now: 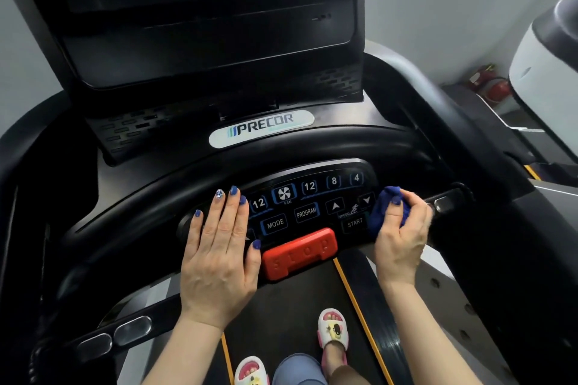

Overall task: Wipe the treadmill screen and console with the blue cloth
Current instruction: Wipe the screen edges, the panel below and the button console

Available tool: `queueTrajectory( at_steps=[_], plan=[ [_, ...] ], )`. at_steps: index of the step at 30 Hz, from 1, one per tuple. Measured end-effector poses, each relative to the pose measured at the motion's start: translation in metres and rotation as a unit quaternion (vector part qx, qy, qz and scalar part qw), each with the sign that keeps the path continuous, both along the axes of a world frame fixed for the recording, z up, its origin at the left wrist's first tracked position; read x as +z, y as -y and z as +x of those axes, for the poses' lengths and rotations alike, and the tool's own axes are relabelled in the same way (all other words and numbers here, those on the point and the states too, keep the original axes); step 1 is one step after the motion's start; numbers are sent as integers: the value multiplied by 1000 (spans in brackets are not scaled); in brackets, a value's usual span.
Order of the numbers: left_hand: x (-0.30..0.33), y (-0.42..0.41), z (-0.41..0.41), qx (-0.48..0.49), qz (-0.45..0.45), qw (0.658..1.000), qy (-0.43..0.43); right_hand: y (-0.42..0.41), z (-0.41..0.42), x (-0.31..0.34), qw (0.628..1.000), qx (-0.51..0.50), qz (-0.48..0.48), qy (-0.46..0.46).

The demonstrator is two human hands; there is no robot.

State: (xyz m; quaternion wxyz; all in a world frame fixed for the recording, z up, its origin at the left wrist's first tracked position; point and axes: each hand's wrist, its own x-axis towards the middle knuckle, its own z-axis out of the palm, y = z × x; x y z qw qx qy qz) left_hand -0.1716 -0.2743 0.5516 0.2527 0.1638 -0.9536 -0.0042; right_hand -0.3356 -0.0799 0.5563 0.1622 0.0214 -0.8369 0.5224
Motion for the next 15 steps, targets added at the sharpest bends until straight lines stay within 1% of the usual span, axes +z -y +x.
queueTrajectory(
  at_steps=[2,5,7,9,11,13,15],
  plan=[
    [-1,0,0,2,0,1000,2,2,7,-9,999,36,21,1],
    [-1,0,-1,2,0,1000,5,7,7,-16,997,43,57,-23],
    [-1,-1,-1,3,0,1000,6,16,-5,-9,995,36,79,-43],
    [0,-1,-1,3,0,1000,4,34,-22,4,993,52,95,-55],
    [-1,0,-1,4,-6,1000,5,43,-33,10,985,91,127,-76],
    [-2,-1,-1,6,-9,1000,4,32,-31,8,971,151,153,-104],
    [-1,-3,-2,8,-7,1000,4,15,-31,7,959,205,159,-117]
  ],
)
